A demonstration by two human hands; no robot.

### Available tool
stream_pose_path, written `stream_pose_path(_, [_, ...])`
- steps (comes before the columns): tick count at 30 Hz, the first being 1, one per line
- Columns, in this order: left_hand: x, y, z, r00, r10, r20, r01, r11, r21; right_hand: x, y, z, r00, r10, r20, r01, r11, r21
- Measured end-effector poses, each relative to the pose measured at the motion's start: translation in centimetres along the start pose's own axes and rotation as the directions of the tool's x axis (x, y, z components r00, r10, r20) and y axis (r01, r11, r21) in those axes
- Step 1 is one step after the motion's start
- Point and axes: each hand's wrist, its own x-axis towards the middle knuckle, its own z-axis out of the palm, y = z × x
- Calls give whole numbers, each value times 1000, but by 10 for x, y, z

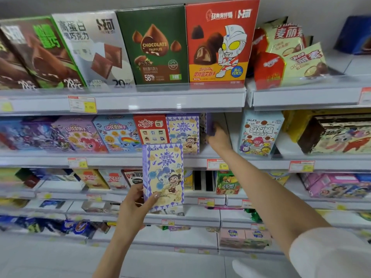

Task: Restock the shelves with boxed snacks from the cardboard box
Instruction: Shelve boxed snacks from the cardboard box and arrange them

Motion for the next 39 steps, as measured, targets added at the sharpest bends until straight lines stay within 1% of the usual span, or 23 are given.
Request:
stream_pose_path(5, [0,3,-8,1000,25,18,-25,1000,-16,19,-2,9,994,-15,105,9,998,59])
stream_pose_path(8, [1,6,-10,999,38,32,-37,999,-28,20,-3,12,988,-7,155,-14,991,135])
stream_pose_path(9, [2,7,-10,998,41,39,-40,999,-25,19,-3,12,984,-12,177,-14,990,142])
stream_pose_path(11, [6,7,-8,997,51,49,-50,998,-29,17,-1,9,977,-18,213,-2,996,93])
stream_pose_path(13, [10,9,-5,996,57,67,-54,997,-51,7,-3,2,985,-41,166,38,999,24])
stream_pose_path(14, [11,11,-2,995,57,86,-52,996,-66,-5,-5,-3,994,-56,95,57,998,-5])
stream_pose_path(15, [12,14,0,992,58,110,-49,995,-82,-21,-6,-7,998,-63,19,63,998,8])
stream_pose_path(16, [13,17,3,989,62,135,-48,994,-101,-41,-5,-12,997,-73,-22,74,994,81])
stream_pose_path(17, [15,20,6,985,68,160,-50,992,-116,-67,-3,-18,995,-95,-18,97,972,212])
stream_pose_path(18, [17,23,11,980,78,185,-53,989,-135,-91,2,-22,996,-84,36,66,931,359])
stream_pose_path(19, [19,25,15,973,92,210,-62,988,-144,-112,9,-26,986,-74,152,-8,878,478])
stream_pose_path(20, [21,28,22,964,109,241,-75,987,-145,-129,16,-28,956,-62,288,-112,828,550])
stream_pose_path(21, [23,31,28,953,124,278,-87,986,-140,-142,23,-30,915,-48,401,-199,812,549])
stream_pose_path(22, [24,32,36,940,130,316,-92,987,-133,-150,30,-30,891,-32,452,-227,832,506])
stream_pose_path(23, [25,34,43,926,135,353,-97,988,-123,-159,35,-31,888,-14,459,-226,857,464])
stream_pose_path(24, [25,35,50,913,141,384,-107,988,-107,-167,37,-33,900,-1,435,-214,870,445])
stream_pose_path(25, [27,34,56,903,149,403,-127,989,-80,-172,35,-36,928,19,372,-193,878,437])
stream_pose_path(28, [34,31,68,905,191,381,-227,973,51,-171,27,-48,993,62,103,-92,942,324])
stream_pose_path(30, [39,28,72,925,193,328,-241,964,112,-163,18,-53,996,78,-50,-69,984,166])
stream_pose_path(32, [42,25,73,931,199,306,-252,957,145,-148,15,-51,984,78,-160,-71,996,53])
stream_pose_path(34, [42,24,73,931,206,301,-262,951,161,-133,11,-45,973,50,-225,-49,999,7])
stream_pose_path(37, [39,24,71,932,232,279,-282,946,158,-110,7,-29,961,25,-277,-19,1000,25])
stream_pose_path(39, [38,24,68,931,253,264,-303,938,170,-96,4,-21,946,17,-323,-19,1000,-2])
